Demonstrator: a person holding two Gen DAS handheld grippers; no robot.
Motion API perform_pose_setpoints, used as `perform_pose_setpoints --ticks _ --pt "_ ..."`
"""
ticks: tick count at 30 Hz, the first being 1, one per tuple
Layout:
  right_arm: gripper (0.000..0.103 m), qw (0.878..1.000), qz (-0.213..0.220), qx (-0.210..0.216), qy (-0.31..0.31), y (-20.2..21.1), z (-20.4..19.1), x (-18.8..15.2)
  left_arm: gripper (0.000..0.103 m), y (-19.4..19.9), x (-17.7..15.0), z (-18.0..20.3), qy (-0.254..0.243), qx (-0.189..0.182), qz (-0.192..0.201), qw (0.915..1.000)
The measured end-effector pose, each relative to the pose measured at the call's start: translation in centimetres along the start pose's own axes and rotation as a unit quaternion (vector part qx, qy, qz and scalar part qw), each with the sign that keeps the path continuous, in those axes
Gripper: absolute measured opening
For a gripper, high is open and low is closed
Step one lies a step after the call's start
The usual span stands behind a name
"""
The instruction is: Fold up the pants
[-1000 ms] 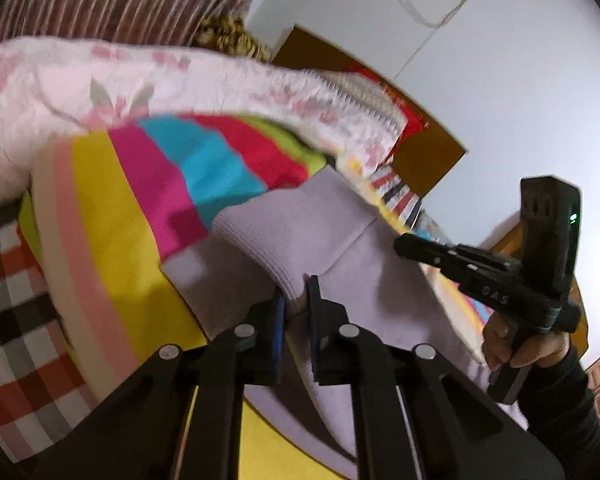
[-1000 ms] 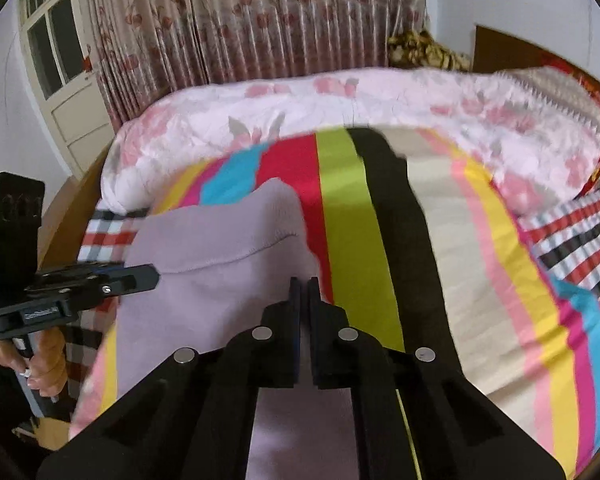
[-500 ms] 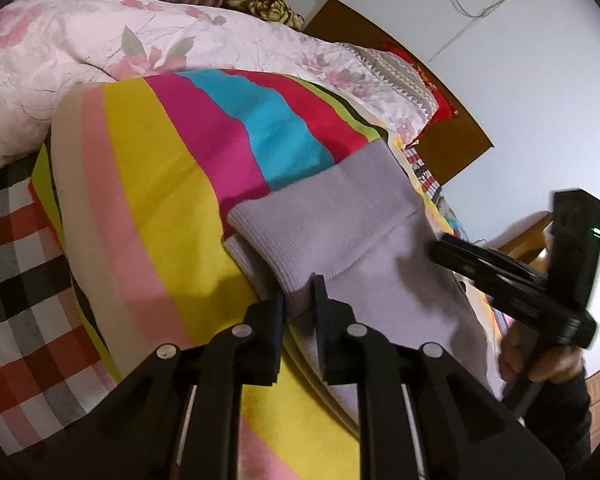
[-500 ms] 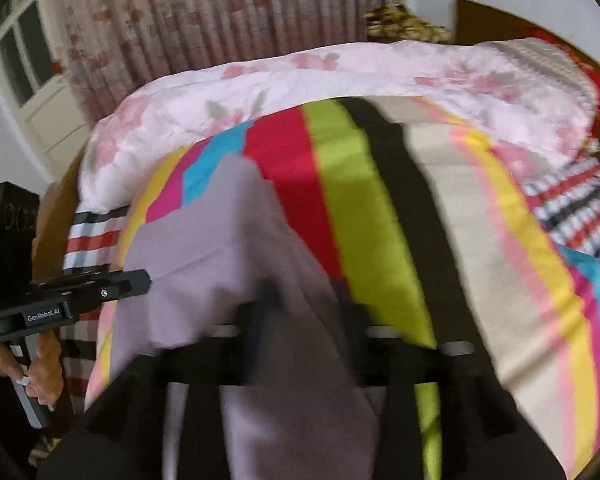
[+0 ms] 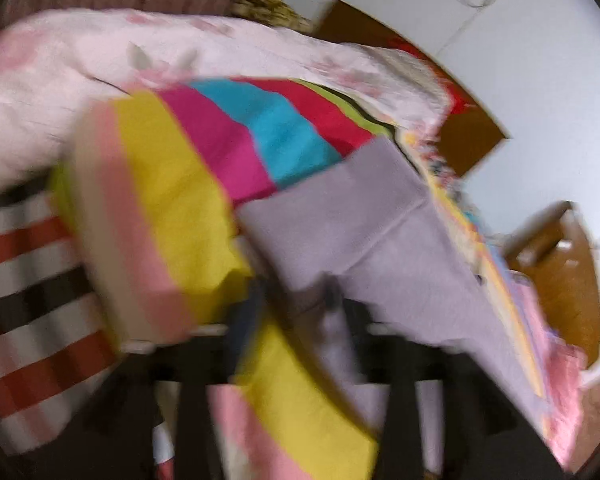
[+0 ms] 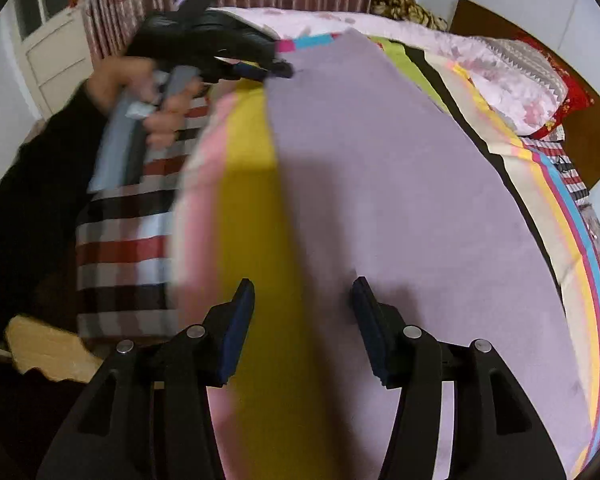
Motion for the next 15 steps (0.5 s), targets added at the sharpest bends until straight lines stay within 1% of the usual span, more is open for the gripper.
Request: perform_pose_setpoints --ticks 1,2,3,4,5,6,7,8,10,11,12,13,14,15 --pt "0.053 0.999 0.017 0.023 -0.017 1.3 0.0 -0.7 0.08 2.1 -0.5 0.8 -0.009 0.016 0.036 0.9992" --pt "0.057 0.996 0.045 0.053 -0.056 3.0 0.8 -1.9 0.081 3.5 -1.0 1.8 -0.024 0.015 0.052 0.9982" --pt "0.06 0.992 0.064 0.062 -0.088 4.2 1.7 -2.9 0.086 5.0 -2.1 3.5 -0.048 0.009 0.062 0.9969" --pt "0.068 0.986 0.087 0.054 -0.134 5.8 3.5 -4.7 0.089 5.8 -2.8 4.8 -0.062 0.002 0.066 0.9959" --pt "0.077 0.981 0.096 0.034 -0.164 6.6 5.0 -6.2 0.095 7.0 -4.5 7.8 -0.098 -0.025 0.07 0.9925" --pt "0.079 0.976 0.1 0.005 -0.195 7.2 6.6 -7.9 0.1 7.5 -6.0 10.3 -0.13 -0.046 0.066 0.9882" --pt "0.079 0.965 0.092 -0.039 -0.244 7.8 9.0 -10.6 0.101 7.8 -7.8 13.0 -0.167 -0.065 0.057 0.9821" --pt "0.079 0.957 0.083 -0.059 -0.271 8.1 10.3 -12.5 0.101 7.8 -9.3 15.1 -0.196 -0.076 0.048 0.9765" --pt "0.079 0.941 0.069 -0.083 -0.321 8.8 12.5 -16.4 0.101 7.3 -13.0 19.6 -0.254 -0.095 0.024 0.9621" --pt "0.079 0.927 0.064 -0.103 -0.356 9.6 13.5 -19.3 0.101 6.7 -15.3 22.0 -0.281 -0.109 0.007 0.9535" --pt "0.079 0.919 0.063 -0.115 -0.373 10.1 13.9 -20.9 0.101 6.2 -16.8 23.7 -0.298 -0.119 -0.007 0.9471" --pt "0.079 0.909 0.061 -0.128 -0.393 10.6 14.4 -22.8 0.101 5.0 -19.4 26.2 -0.324 -0.13 -0.035 0.9365" --pt "0.079 0.896 0.06 -0.139 -0.417 11.3 14.9 -25.5 0.101 4.3 -21.0 27.6 -0.34 -0.133 -0.054 0.9293" --pt "0.079 0.886 0.057 -0.15 -0.434 11.7 15.4 -27.7 0.101 3.6 -22.7 29.4 -0.359 -0.138 -0.071 0.9203"
Point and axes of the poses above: each gripper's, at about its wrist camera, not at the fingertips, and y roughly against the way its jaws point, z to its right, x to its top, the point moved 7 cm from there along -y, roughly the way its jaws point, and after that the axes turned 13 degrees about -z, right-handed, at the moved point
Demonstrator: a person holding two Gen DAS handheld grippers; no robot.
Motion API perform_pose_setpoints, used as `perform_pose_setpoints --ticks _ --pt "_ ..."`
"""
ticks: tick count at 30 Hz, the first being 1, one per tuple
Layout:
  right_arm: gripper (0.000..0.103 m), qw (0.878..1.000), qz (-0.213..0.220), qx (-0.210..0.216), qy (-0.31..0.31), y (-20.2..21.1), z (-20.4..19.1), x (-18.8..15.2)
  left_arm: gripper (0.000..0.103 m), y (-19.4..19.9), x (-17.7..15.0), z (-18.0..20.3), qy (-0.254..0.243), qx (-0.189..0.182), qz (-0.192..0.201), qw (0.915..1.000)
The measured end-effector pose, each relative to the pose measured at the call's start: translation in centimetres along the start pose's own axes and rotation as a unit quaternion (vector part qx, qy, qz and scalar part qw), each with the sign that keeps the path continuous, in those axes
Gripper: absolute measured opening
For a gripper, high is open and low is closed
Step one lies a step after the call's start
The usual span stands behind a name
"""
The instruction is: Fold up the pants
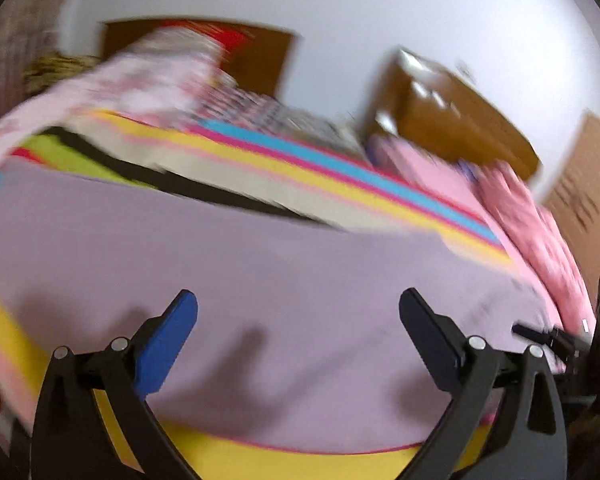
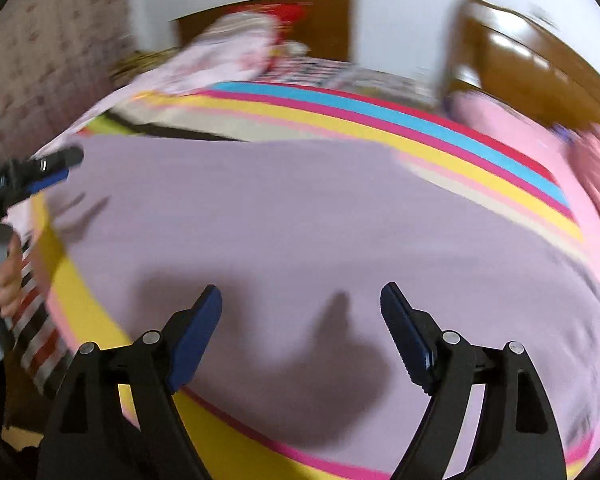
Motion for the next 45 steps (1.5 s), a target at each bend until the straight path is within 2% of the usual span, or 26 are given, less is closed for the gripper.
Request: perform_pose_setpoints --ticks 1,3,4,5,6,9,12,15,18,20,21,23,24,26,32,42,43,44,45 --pt "0.079 1.0 -0.002 -0.018 -0.016 0.2 1.9 -0.9 0.101 -0.9 0.0 1.6 -0.015 -0.007 -0.009 0.9998" --pt "0.081 0.993 -0.054 -0.088 -0.054 -1.0 7.2 -4.0 0.101 -3.3 0.2 5.6 -0.06 -0.002 -0.03 0.9978" --pt "0.084 0.992 -0.069 -0.077 -0.069 -1.6 8.6 -5.3 0.101 -4.5 0.6 7.1 -0.076 0.009 -0.037 0.9964" --pt "0.08 0.992 -0.061 -0.012 -0.108 -1.2 10.2 -6.6 0.101 -5.4 0.9 8.4 -0.085 0.013 -0.042 0.9954" --pt "0.079 0.991 -0.055 0.016 -0.124 -0.6 11.3 -7.4 0.101 -6.2 1.4 9.4 -0.091 0.016 -0.047 0.9946" --pt "0.079 0.993 -0.056 0.014 -0.106 0.8 12.5 -9.1 0.101 -9.0 3.4 12.2 -0.107 0.018 -0.063 0.9921" --pt "0.083 0.993 -0.032 0.0 -0.113 2.1 12.7 -7.9 0.101 -12.0 5.3 14.7 -0.138 0.036 -0.075 0.9869" --pt "0.086 0.994 0.013 -0.009 -0.108 2.3 14.3 -5.2 0.101 -15.3 6.1 18.7 -0.196 0.039 -0.086 0.976" --pt "0.087 0.992 -0.001 -0.039 -0.121 0.3 16.3 -3.8 0.101 -18.9 5.9 21.1 -0.225 0.037 -0.112 0.9672" --pt "0.087 0.988 -0.044 -0.081 -0.123 -1.9 17.8 -4.7 0.101 -21.7 5.7 21.3 -0.225 0.056 -0.127 0.9643" --pt "0.087 0.988 -0.051 -0.089 -0.116 -2.4 18.2 -5.4 0.102 -22.4 5.8 21.1 -0.219 0.056 -0.14 0.9641" --pt "0.088 0.991 -0.021 -0.058 -0.119 -1.8 18.5 -6.9 0.101 -22.5 7.0 20.9 -0.209 0.048 -0.125 0.9687" --pt "0.088 0.992 -0.018 -0.054 -0.113 -1.5 18.5 -7.5 0.102 -23.0 7.2 20.7 -0.213 0.068 -0.129 0.9662" --pt "0.088 0.993 -0.016 -0.043 -0.111 -0.9 19.0 -8.7 0.102 -23.6 7.7 20.9 -0.221 0.08 -0.129 0.9634" --pt "0.088 0.995 -0.01 -0.031 -0.096 -0.1 18.6 -9.1 0.102 -24.4 8.7 20.4 -0.211 0.071 -0.134 0.9657" --pt "0.088 0.995 0.012 -0.036 -0.093 0.8 16.8 -10.0 0.102 -23.7 8.3 20.7 -0.206 0.064 -0.134 0.9671" --pt "0.088 0.995 0.011 -0.041 -0.095 1.0 16.7 -10.1 0.102 -23.4 8.3 20.3 -0.206 0.067 -0.134 0.9671" --pt "0.088 0.994 0.007 -0.053 -0.1 1.5 16.6 -10.2 0.101 -21.9 8.5 19.4 -0.191 0.089 -0.124 0.9695" --pt "0.088 0.992 0.004 -0.068 -0.104 2.2 16.3 -10.3 0.101 -20.5 8.5 18.9 -0.181 0.09 -0.111 0.973"
Point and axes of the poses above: each gripper's, at about its wrist camera, not at the fingertips, and y roughly against the way its jaws point, z to its right, x to its top, the point moved 7 cm from there along -y, roughly the way its jaws point, and after that the axes turned 13 degrees about -z, right-handed, at the moved point
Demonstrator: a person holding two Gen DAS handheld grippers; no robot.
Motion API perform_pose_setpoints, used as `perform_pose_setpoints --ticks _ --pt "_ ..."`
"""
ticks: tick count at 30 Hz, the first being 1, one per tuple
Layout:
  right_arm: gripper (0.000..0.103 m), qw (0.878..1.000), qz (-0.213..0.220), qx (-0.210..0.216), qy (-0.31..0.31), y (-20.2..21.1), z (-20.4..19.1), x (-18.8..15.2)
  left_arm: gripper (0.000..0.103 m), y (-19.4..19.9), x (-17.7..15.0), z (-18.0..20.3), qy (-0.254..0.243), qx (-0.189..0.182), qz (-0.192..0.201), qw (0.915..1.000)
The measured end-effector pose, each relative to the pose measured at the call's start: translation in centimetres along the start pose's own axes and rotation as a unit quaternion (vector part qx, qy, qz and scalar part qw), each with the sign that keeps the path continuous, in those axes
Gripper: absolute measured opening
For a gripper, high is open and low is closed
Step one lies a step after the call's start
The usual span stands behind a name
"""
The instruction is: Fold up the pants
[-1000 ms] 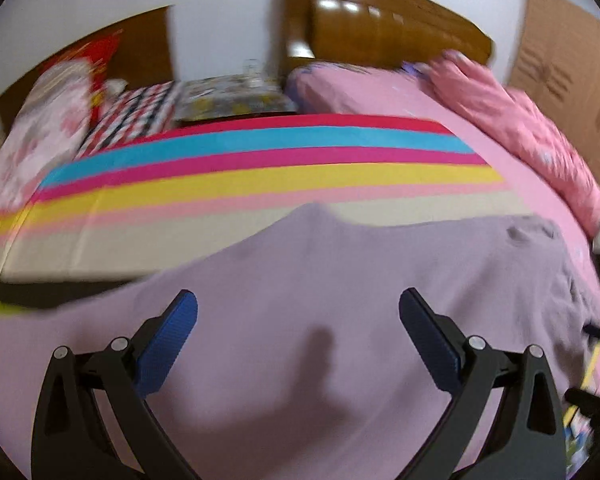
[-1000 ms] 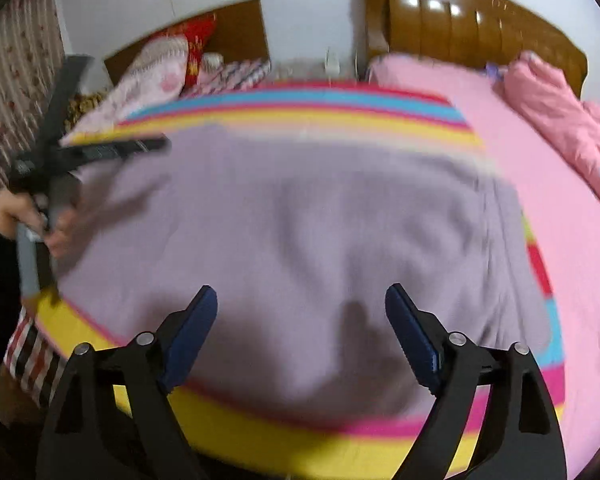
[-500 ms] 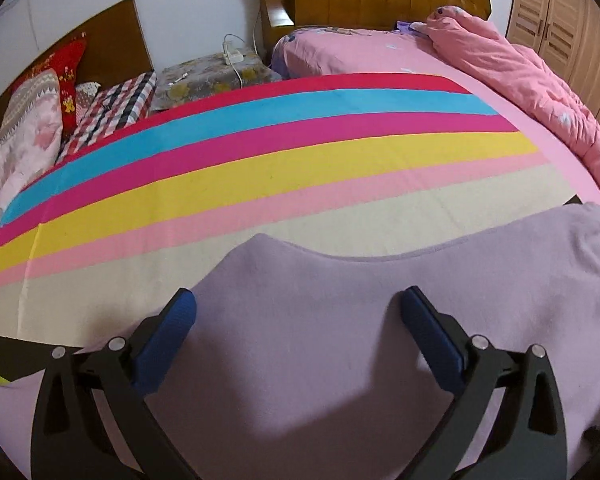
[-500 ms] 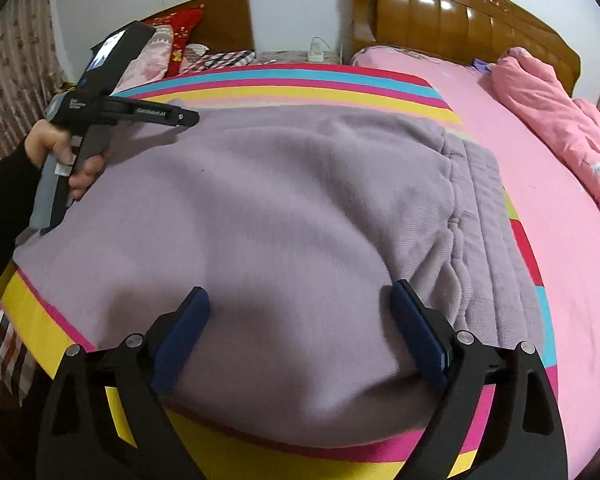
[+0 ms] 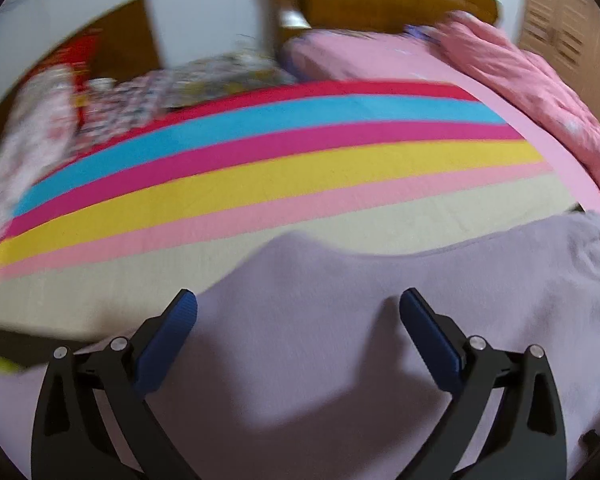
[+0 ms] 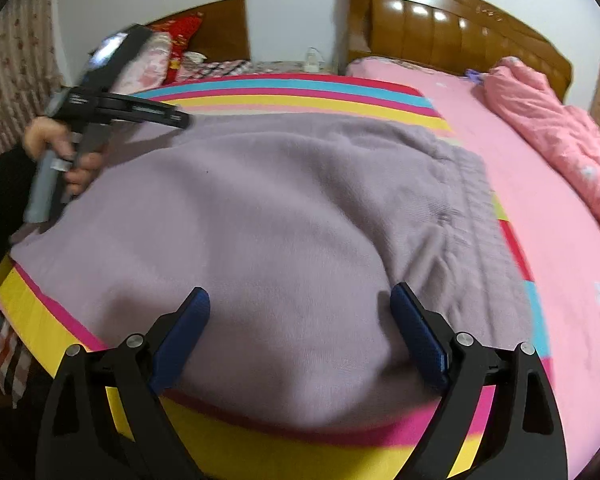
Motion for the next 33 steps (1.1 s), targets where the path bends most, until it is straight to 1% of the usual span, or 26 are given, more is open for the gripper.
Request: perform_pose_setpoints --ticks 1,2,4,5,6,7,8,9,10,11,12,13,14,15,16,17,18,19,21,22,23,24,26,28,30,33 --pt "0.088 1.0 0.002 -0.012 -0.002 0.7 -0.2 -0.2 0.101 1.9 -0.8 -0.8 0.013 -0.013 0.023 0.9996" --pt "0.088 1.0 0.01 -0.019 -0.005 1.8 -0.6 -0.5 0.101 4.3 -2.2 -1.8 0.025 -0.038 0.049 0.9978" --pt "0.088 0.999 0.028 -0.013 -0.008 3.5 -1.5 -0.8 0.101 7.5 -5.3 -4.1 0.046 -0.072 0.079 0.9932" --pt "0.088 0.999 0.041 -0.004 -0.012 4.4 -2.3 -0.7 0.101 9.0 -7.6 -5.9 0.065 -0.082 0.091 0.9903" --pt "0.088 0.999 0.049 0.007 -0.017 4.9 -3.1 -0.6 0.101 10.1 -10.2 -8.1 0.088 -0.086 0.098 0.9875" --pt "0.088 0.998 0.053 0.019 -0.018 5.1 -4.0 -0.3 0.101 10.6 -12.0 -9.7 0.105 -0.089 0.1 0.9855" --pt "0.088 0.998 0.059 0.029 -0.013 5.2 -5.5 0.3 0.101 11.2 -15.0 -12.4 0.133 -0.095 0.098 0.9817" --pt "0.088 0.997 0.064 0.032 -0.005 5.2 -6.8 0.9 0.101 11.6 -17.0 -14.5 0.155 -0.101 0.097 0.978" --pt "0.088 0.997 0.067 0.036 0.004 5.0 -8.2 1.7 0.101 12.1 -19.2 -17.0 0.183 -0.11 0.097 0.9721" --pt "0.088 0.997 0.07 0.042 0.018 4.6 -10.1 2.6 0.101 12.7 -21.8 -20.3 0.224 -0.124 0.1 0.9616" --pt "0.088 0.996 0.072 0.047 0.031 4.2 -11.9 3.5 0.101 13.3 -23.7 -22.9 0.258 -0.134 0.105 0.9509" --pt "0.088 0.995 0.073 0.053 0.042 3.8 -13.5 4.3 0.101 13.7 -25.5 -25.6 0.296 -0.145 0.112 0.9373" --pt "0.088 0.994 0.072 0.06 0.053 3.2 -15.6 5.3 0.101 14.1 -27.9 -29.1 0.348 -0.161 0.121 0.9158" --pt "0.088 0.994 0.071 0.068 0.057 2.8 -17.1 6.0 0.101 14.2 -29.6 -31.6 0.384 -0.173 0.126 0.8982" --pt "0.088 0.993 0.068 0.078 0.06 2.4 -18.5 6.6 0.101 14.3 -31.7 -34.8 0.429 -0.184 0.135 0.874" --pt "0.088 0.992 0.062 0.093 0.065 1.9 -20.2 7.2 0.101 14.4 -33.0 -36.7 0.452 -0.191 0.146 0.8592" --pt "0.088 0.991 0.056 0.103 0.07 1.5 -21.6 7.7 0.101 14.5 -34.3 -38.9 0.474 -0.2 0.159 0.8425" --pt "0.088 0.99 0.054 0.106 0.075 1.4 -22.5 8.0 0.101 14.4 -35.4 -41.0 0.496 -0.205 0.168 0.8269" --pt "0.088 0.989 0.049 0.108 0.09 1.3 -24.3 8.0 0.098 13.9 -36.5 -43.9 0.522 -0.218 0.172 0.8067" --pt "0.088 0.988 0.046 0.108 0.096 1.3 -24.9 7.8 0.095 13.5 -36.6 -45.2 0.527 -0.228 0.177 0.7996" --pt "0.088 0.988 0.042 0.107 0.099 1.2 -25.1 7.6 0.09 13.2 -36.6 -45.8 0.529 -0.232 0.176 0.7969" --pt "0.088 0.989 0.036 0.108 0.098 1.2 -25.1 7.4 0.087 12.8 -36.6 -46.4 0.533 -0.231 0.172 0.7956" --pt "0.088 0.99 0.027 0.11 0.089 1.0 -24.4 6.9 0.087 12.0 -36.2 -47.3 0.538 -0.224 0.167 0.7952" --pt "0.088 0.991 0.022 0.11 0.073 1.0 -23.7 6.6 0.083 11.1 -35.8 -47.6 0.546 -0.22 0.152 0.7941" --pt "0.088 0.992 0.02 0.107 0.064 0.9 -22.9 6.7 0.072 10.4 -35.5 -47.5 0.542 -0.238 0.152 0.7918" --pt "0.088 0.993 0.018 0.102 0.055 0.6 -22.5 6.8 0.07 10.3 -34.9 -47.8 0.538 -0.232 0.152 0.7964"
Point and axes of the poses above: each gripper's, at about its wrist camera, not at the fingertips, and y roughly against the way its jaws point, z to its right, x to its top, the point moved 7 cm from there along -y, roughly the way its jaws point, and after that the axes turned 13 degrees about -z, right-handed, at the moved point
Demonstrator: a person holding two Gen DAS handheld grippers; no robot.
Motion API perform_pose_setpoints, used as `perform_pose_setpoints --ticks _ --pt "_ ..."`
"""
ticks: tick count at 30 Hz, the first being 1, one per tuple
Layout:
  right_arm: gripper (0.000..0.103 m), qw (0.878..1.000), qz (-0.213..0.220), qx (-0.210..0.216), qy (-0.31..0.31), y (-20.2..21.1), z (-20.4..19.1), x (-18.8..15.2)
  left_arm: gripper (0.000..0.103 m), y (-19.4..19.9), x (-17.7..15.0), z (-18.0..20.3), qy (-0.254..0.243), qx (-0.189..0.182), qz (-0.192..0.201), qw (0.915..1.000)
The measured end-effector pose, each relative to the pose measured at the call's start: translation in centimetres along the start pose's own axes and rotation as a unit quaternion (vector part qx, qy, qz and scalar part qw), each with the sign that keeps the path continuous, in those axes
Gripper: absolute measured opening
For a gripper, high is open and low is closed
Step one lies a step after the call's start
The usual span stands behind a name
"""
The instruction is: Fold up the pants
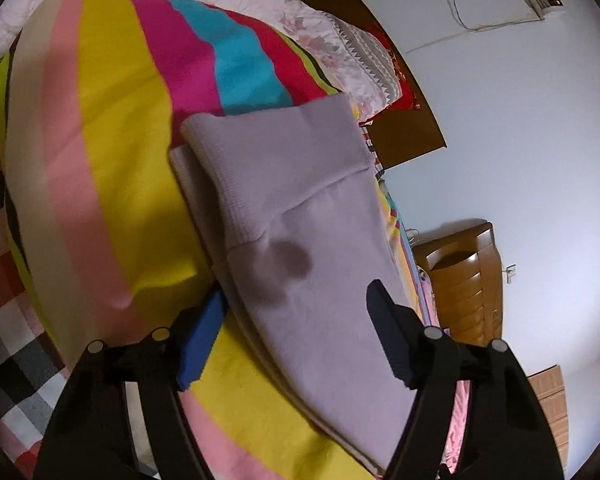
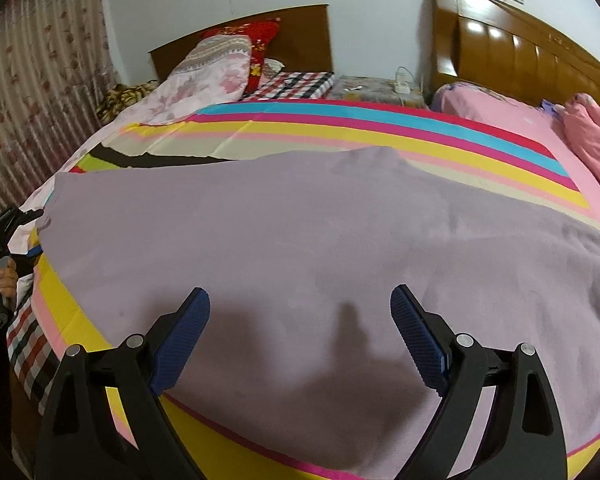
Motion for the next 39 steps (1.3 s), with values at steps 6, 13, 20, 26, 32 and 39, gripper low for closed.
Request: perform_pose_setpoints --ticks 6,13,20,26,32,39 --pt "0.088 1.0 0.003 0.006 0.016 -0.1 -0.9 0.1 0.051 -0.5 2.4 -1.3 0.014 -0.002 0.021 0.9997" --pt "0.088 1.0 -0.005 0.012 0.011 -0.5 0.4 -0.4 0.015 1.2 2.3 0.4 -0.043 0.061 0.071 0.9947" --pt "0.089 0.999 -0.026 0.003 0.031 -1.3 1.3 -2.3 0.015 3.0 -3.3 17.8 -0.255 0.163 0.155 0.9405" --pt "0.089 0.996 0.079 0.006 -0.044 5.8 7.2 -1.4 0.015 -6.2 -19.4 32.6 -0.522 0.174 0.111 0.8279" --pt "0.089 0.985 0.1 -0.04 -0.132 9.7 14.8 -4.5 0.05 -19.0 -36.2 28.8 -0.709 0.229 -0.076 0.6621" --pt "0.09 0.984 0.072 -0.006 -0.162 8.5 16.5 -6.8 0.101 -8.7 -30.4 28.1 -0.593 0.123 0.004 0.7954"
Point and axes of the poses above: each gripper's, at about its wrist camera, not at the fingertips, and y roughly against the way its jaws point, z to its right, x to its top, the point moved 7 cm from there along -y, roughly the way its jaws point, and after that the axes turned 13 degrees about -z, right-handed, at the moved point
